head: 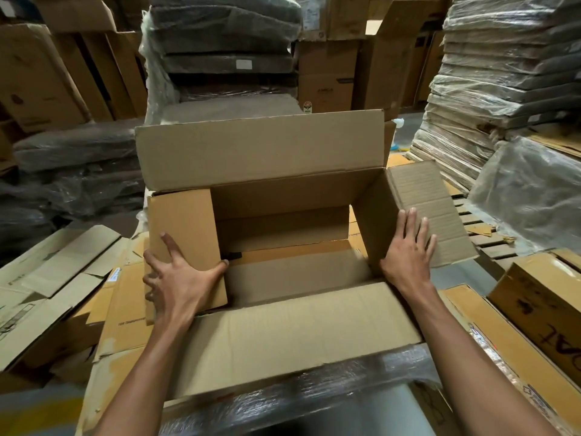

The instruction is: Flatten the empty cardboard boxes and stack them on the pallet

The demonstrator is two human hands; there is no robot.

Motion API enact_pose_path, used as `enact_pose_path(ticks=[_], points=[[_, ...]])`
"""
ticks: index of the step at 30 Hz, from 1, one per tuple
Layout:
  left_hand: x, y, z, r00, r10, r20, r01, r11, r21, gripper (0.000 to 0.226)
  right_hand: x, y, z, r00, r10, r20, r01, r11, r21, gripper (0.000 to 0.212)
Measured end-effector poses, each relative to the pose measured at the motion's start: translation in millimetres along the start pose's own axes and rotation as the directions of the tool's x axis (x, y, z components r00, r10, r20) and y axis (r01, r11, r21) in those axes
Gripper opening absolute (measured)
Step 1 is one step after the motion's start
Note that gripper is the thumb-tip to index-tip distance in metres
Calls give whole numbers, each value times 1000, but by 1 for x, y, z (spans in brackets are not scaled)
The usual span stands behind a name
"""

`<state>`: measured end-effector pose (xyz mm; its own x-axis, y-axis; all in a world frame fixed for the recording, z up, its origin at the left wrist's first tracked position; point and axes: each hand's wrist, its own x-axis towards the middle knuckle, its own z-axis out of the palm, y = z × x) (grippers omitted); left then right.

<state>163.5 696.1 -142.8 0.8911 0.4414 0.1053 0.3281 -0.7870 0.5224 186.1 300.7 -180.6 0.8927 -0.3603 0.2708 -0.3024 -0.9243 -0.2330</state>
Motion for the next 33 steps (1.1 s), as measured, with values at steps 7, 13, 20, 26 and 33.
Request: enact_pose_path(ticks=[7, 13, 20, 26, 33], points=[[-2, 7, -1, 999, 18, 33, -18, 1000, -19, 129, 39, 4, -3, 998, -9, 59, 0, 990, 143, 99], [9, 20, -8, 996, -9, 87, 12, 999, -38, 126, 82, 3, -28, 968, -99, 231, 74, 990, 118, 83], [38, 27, -16, 986, -60, 156, 73, 994, -83, 126, -31, -47, -71, 984, -110, -141, 162, 881, 445, 32], [55, 37, -25, 976, -69, 207, 106, 979, -174, 110, -114, -59, -84, 993, -59, 106, 21, 943, 333, 52], [47, 48, -36, 936, -48, 348, 254, 778, -575, 78, -99, -67, -66, 981, 23, 192, -147, 738, 659, 57]])
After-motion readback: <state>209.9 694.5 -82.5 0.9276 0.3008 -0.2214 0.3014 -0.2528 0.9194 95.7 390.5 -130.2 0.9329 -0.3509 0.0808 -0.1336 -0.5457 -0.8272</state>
